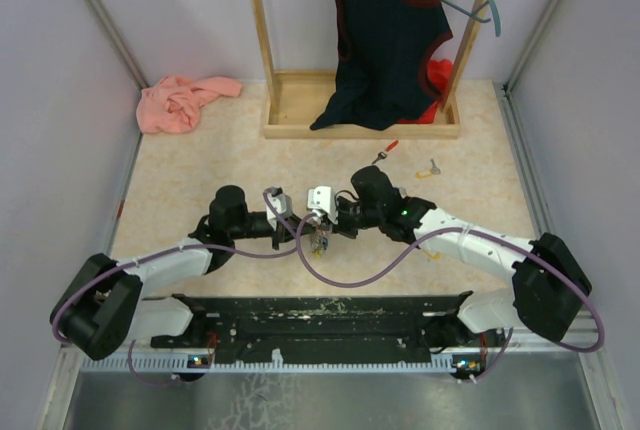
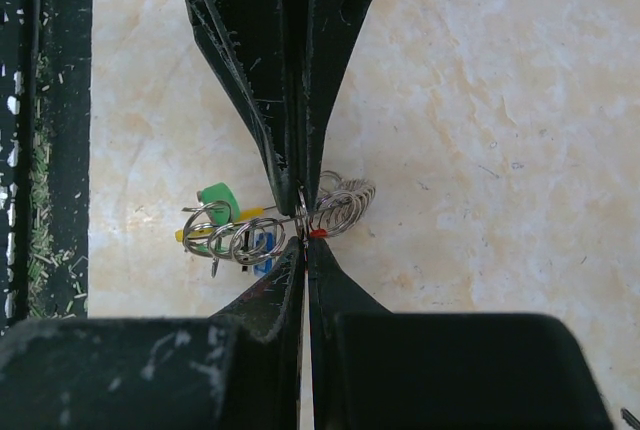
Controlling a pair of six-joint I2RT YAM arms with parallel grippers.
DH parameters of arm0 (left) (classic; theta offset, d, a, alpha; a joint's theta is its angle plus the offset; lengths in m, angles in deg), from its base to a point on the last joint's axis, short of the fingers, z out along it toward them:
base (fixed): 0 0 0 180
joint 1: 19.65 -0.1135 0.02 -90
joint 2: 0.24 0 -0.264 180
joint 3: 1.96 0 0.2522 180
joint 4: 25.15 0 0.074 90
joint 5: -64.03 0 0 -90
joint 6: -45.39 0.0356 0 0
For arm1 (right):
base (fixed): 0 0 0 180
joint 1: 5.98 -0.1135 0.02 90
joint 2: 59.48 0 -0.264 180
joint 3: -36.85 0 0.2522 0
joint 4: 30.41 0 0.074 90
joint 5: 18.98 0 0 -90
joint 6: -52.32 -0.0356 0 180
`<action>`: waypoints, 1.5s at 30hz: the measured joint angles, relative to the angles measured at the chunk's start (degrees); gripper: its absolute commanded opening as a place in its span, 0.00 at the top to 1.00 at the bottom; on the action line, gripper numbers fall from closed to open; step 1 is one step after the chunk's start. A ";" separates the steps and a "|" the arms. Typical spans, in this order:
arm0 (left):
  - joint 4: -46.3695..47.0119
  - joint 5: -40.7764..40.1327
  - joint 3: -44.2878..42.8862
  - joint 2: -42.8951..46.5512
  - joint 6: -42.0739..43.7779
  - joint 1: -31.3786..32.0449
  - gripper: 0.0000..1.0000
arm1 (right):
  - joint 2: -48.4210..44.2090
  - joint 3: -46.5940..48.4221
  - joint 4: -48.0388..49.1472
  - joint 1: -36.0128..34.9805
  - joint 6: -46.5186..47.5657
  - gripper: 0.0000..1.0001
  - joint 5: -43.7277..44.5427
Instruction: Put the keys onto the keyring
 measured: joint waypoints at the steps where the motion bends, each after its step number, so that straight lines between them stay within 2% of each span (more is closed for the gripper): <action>1: -0.02 0.02 0.00 0.00 0.00 0.00 0.99 | 0.00 0.00 0.00 0.00 -0.02 1.00 -0.02; 45: -3.61 -1.14 -1.77 -0.55 1.42 0.02 0.99 | -1.25 0.00 -0.17 0.02 -2.05 1.00 -0.44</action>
